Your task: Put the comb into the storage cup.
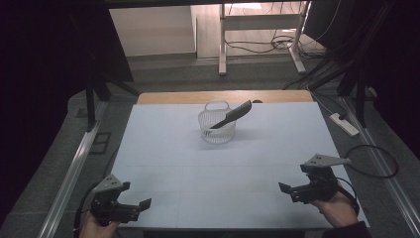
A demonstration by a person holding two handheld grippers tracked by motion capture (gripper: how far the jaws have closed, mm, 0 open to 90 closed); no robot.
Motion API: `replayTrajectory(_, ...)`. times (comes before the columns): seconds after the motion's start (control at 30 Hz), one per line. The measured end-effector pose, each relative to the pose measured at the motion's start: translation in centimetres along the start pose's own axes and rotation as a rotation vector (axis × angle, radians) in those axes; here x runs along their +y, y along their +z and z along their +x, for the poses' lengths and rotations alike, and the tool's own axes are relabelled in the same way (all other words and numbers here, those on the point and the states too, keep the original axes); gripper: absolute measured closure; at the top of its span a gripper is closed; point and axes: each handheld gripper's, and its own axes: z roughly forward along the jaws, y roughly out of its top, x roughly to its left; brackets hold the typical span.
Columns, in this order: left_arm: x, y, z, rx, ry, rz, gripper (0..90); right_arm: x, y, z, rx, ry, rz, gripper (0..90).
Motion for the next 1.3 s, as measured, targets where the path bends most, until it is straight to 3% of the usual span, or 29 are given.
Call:
replayTrajectory(0.3,0.0,0.0,-0.1,0.007,0.006,-0.003,1.1,-1.4,-0.9,-0.2,-0.035,0.005,0.008,0.0)
replayTrajectory(0.73,0.0,0.0,-0.1,0.018,0.01,-0.001,1.1,-3.2,-2.5,-0.5,-0.073,0.06,0.004,0.0)
replayTrajectory(1.3,0.0,-0.1,-0.2,0.029,0.018,0.004,1.1,-4.0,-3.7,-0.6,-0.106,0.115,0.021,0.0)
